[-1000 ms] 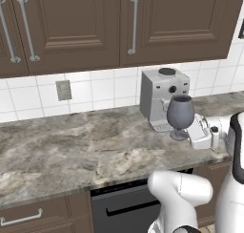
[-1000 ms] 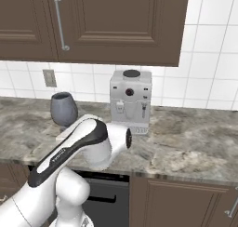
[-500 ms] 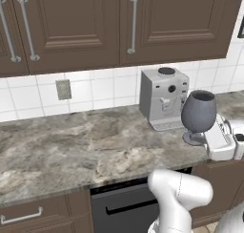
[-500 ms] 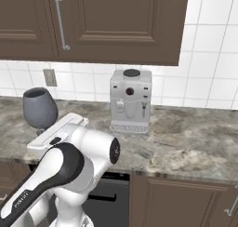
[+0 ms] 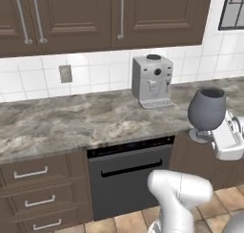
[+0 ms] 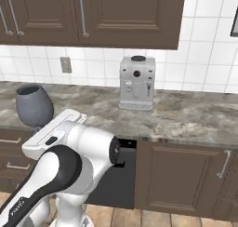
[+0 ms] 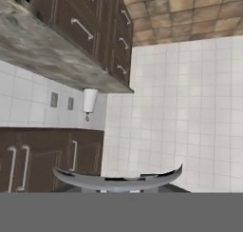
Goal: Retrieve the wine glasses from the counter and place one next to each plate.
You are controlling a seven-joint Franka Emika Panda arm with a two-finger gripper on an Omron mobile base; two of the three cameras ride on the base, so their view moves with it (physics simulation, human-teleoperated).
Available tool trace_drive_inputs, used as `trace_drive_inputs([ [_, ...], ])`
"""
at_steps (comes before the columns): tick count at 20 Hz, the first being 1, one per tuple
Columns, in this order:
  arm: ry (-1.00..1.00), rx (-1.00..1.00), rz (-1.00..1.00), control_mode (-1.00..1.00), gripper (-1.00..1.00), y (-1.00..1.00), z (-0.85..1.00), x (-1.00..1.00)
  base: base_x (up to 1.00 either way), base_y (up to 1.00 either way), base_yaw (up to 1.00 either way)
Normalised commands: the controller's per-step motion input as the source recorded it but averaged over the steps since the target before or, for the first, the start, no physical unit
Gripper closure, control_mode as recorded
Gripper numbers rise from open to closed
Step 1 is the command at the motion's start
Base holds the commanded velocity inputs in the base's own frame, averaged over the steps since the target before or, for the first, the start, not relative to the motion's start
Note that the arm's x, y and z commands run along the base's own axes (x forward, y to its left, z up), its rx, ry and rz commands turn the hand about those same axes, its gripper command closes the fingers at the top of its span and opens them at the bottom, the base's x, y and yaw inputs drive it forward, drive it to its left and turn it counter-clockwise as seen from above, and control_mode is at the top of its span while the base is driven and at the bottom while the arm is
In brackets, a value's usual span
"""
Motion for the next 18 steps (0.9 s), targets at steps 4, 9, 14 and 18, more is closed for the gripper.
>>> trace_drive_inputs([
  [4,0.0,0.0,0.0,1.0,1.0,0.0,0.0,0.0,-0.16,0.48,0.66],
  [9,0.0,0.0,0.0,1.0,1.0,0.0,0.0,0.0,0.0,0.0,0.99],
  [14,0.0,0.0,0.0,1.0,1.0,0.0,0.0,0.0,0.0,0.0,1.0],
  [18,0.0,0.0,0.0,1.0,1.0,0.0,0.0,0.0,0.0,0.0,1.0],
])
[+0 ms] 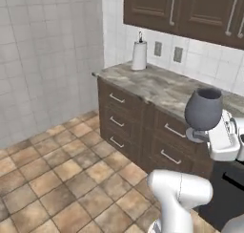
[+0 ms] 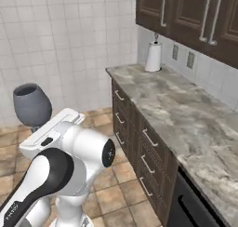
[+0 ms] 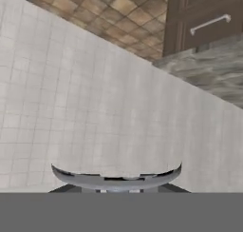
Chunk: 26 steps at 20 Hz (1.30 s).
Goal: Retrieve the wine glasses from the counter and place one next to each plate.
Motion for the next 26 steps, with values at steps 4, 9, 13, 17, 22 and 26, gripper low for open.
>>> trace_drive_inputs([
  [4,0.0,0.0,0.0,1.0,1.0,0.0,0.0,0.0,0.0,0.0,1.0],
  [9,0.0,0.0,0.0,1.0,1.0,0.0,0.0,0.0,0.0,0.0,1.0],
  [13,0.0,0.0,0.0,1.0,1.0,0.0,0.0,0.0,0.08,0.0,0.97],
  [17,0.0,0.0,0.0,1.0,1.0,0.0,0.0,0.0,0.95,-0.49,0.36],
  [22,0.0,0.0,0.0,1.0,1.0,0.0,0.0,0.0,1.0,-0.96,0.17],
  [26,0.0,0.0,0.0,1.0,1.0,0.0,0.0,0.0,1.0,-0.87,0.15],
])
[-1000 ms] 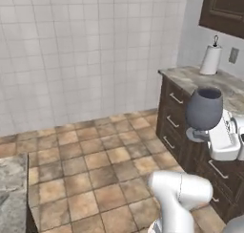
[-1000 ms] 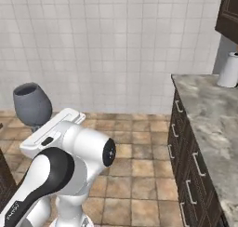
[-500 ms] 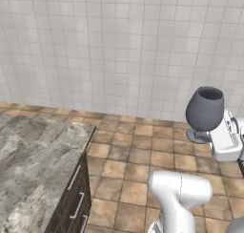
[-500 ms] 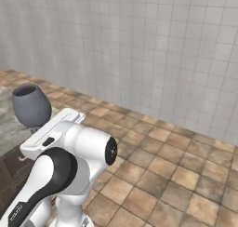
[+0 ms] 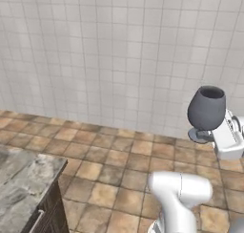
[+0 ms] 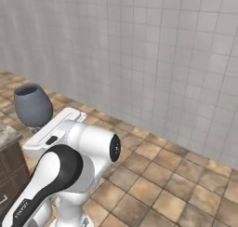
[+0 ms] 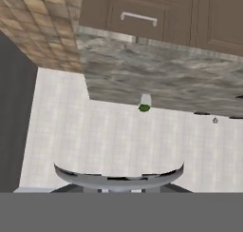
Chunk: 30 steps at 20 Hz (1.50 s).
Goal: Retrieve the wine glasses from the counter and place one next to each plate.
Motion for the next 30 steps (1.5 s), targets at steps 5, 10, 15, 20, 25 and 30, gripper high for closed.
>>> trace_drive_inputs([
  [5,0.0,0.0,0.0,1.0,1.0,0.0,0.0,0.0,1.0,-0.71,0.19],
  [10,0.0,0.0,0.0,1.0,1.0,0.0,0.0,0.0,1.0,-0.54,0.22],
  [15,0.0,0.0,0.0,1.0,1.0,0.0,0.0,0.0,1.0,-0.36,0.23],
  [20,0.0,0.0,0.0,1.0,1.0,0.0,0.0,0.0,1.0,-0.45,0.3],
  [25,0.0,0.0,0.0,1.0,1.0,0.0,0.0,0.0,1.0,-0.31,0.51],
  [30,0.0,0.0,0.0,1.0,1.0,0.0,0.0,0.0,1.0,-0.14,0.65],
])
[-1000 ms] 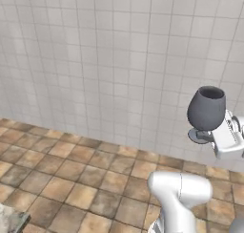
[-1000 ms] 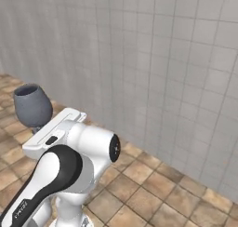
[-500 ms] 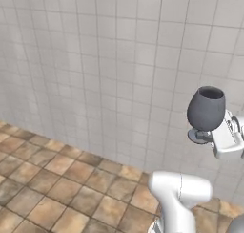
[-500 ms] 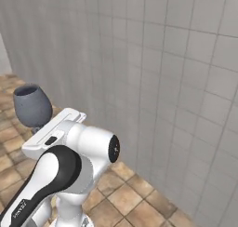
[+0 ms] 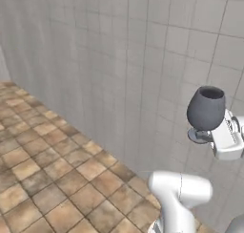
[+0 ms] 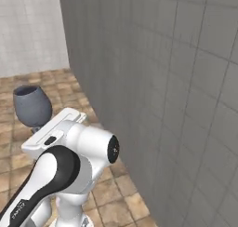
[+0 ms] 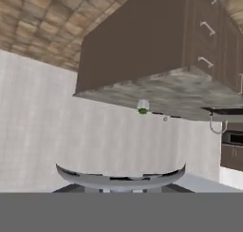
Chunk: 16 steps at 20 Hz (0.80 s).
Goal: Retrieve the wine glasses from the counter and place one next to each plate.
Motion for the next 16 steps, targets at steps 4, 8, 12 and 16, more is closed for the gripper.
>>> trace_drive_inputs([
  [4,0.0,0.0,0.0,1.0,1.0,0.0,0.0,0.0,0.97,-0.1,0.78],
  [8,0.0,0.0,0.0,1.0,1.0,0.0,0.0,0.0,0.87,-0.1,0.83],
  [12,0.0,0.0,0.0,1.0,1.0,0.0,0.0,0.0,0.87,-0.14,0.84],
  [16,0.0,0.0,0.0,1.0,1.0,0.0,0.0,0.0,0.96,-0.58,0.66],
])
